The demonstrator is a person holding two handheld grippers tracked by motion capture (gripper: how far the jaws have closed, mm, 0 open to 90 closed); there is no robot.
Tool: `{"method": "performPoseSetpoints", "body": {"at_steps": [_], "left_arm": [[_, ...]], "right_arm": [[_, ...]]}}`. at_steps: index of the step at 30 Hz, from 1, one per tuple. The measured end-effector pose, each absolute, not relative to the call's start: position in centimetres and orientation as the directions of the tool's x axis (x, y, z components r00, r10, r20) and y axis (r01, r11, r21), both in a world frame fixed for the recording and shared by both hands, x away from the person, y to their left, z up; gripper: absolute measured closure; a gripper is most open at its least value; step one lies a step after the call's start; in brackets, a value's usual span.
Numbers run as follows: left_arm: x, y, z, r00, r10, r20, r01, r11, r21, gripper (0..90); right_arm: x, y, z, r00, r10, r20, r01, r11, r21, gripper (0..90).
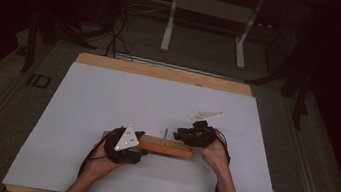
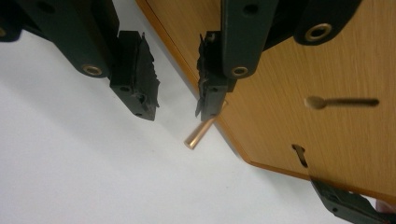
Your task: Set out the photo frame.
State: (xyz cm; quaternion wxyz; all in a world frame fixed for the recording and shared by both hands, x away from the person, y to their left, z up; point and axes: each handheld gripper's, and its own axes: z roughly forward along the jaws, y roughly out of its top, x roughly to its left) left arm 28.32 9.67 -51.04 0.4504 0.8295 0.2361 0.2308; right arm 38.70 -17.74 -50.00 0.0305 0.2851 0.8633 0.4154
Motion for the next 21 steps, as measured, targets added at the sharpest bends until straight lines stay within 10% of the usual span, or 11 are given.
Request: {"method": "performPoseSetpoints", "body": {"at_steps": [21], "left_arm": [[28.8, 9.8, -50.8, 0.78, 0.611, 0.134, 0.209, -0.457, 0.865, 43.3]], "right_arm": [[36.5, -21.1, -49.5, -0.825, 0.558, 0.09, 0.413, 0.486, 0.77, 66.7]]}}
